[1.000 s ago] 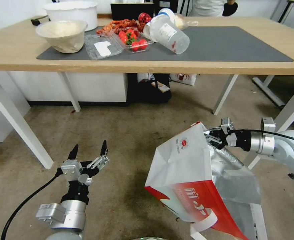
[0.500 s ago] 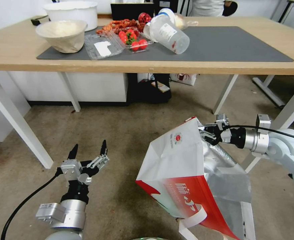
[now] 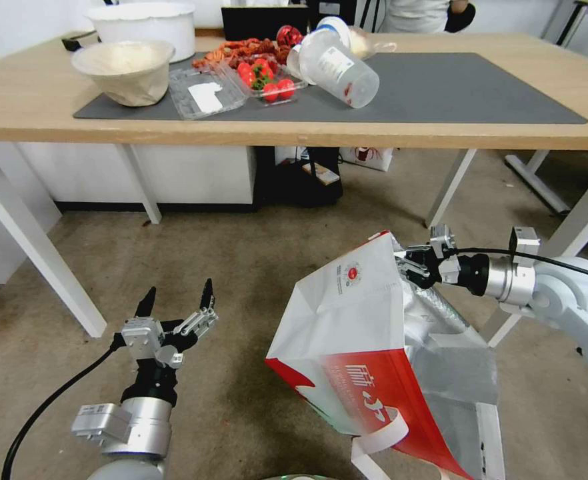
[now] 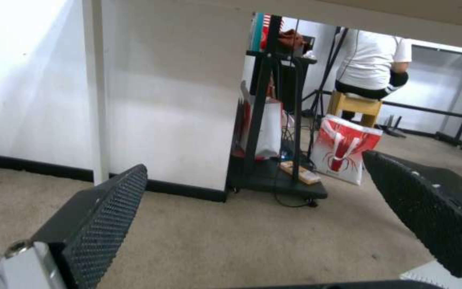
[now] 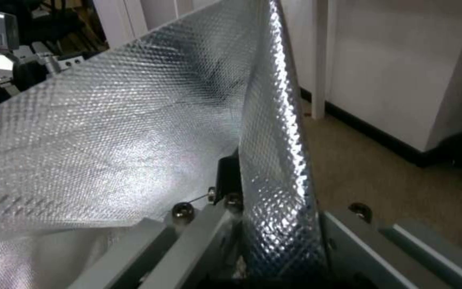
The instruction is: Pick up the food delivery bag from the floor and place it on the table.
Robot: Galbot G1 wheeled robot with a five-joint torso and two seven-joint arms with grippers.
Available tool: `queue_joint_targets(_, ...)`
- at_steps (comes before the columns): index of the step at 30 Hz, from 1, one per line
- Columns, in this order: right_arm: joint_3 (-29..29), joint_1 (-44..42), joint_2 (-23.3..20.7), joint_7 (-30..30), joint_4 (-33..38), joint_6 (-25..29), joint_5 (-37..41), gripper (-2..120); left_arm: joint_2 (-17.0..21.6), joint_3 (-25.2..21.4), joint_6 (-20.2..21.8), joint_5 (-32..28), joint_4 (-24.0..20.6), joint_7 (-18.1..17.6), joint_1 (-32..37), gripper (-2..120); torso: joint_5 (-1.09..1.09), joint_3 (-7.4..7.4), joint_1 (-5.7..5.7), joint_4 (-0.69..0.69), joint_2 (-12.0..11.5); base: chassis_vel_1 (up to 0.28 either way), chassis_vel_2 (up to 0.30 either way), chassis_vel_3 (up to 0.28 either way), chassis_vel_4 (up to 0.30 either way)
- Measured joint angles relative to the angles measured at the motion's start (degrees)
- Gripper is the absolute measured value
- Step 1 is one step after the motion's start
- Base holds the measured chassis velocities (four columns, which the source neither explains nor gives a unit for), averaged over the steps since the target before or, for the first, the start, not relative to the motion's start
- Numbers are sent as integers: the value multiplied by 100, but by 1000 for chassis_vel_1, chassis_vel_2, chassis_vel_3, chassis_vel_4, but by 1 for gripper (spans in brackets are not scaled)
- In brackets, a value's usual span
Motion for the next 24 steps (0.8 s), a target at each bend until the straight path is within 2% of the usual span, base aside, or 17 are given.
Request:
queue_joint_targets(11, 51, -72, -22, -28, -3, 15, -27, 0, 11, 20, -72, -213, -41, -25, 24, 100, 0, 16, 3, 0, 24, 0, 0, 0, 0)
queue_joint_targets(24, 123, -132, -44, -108, 58, 19, -27, 0, -13, -1, -39, -211, -133, -28, 78, 100, 0, 315, 14, 0, 335, 0, 0, 0, 0)
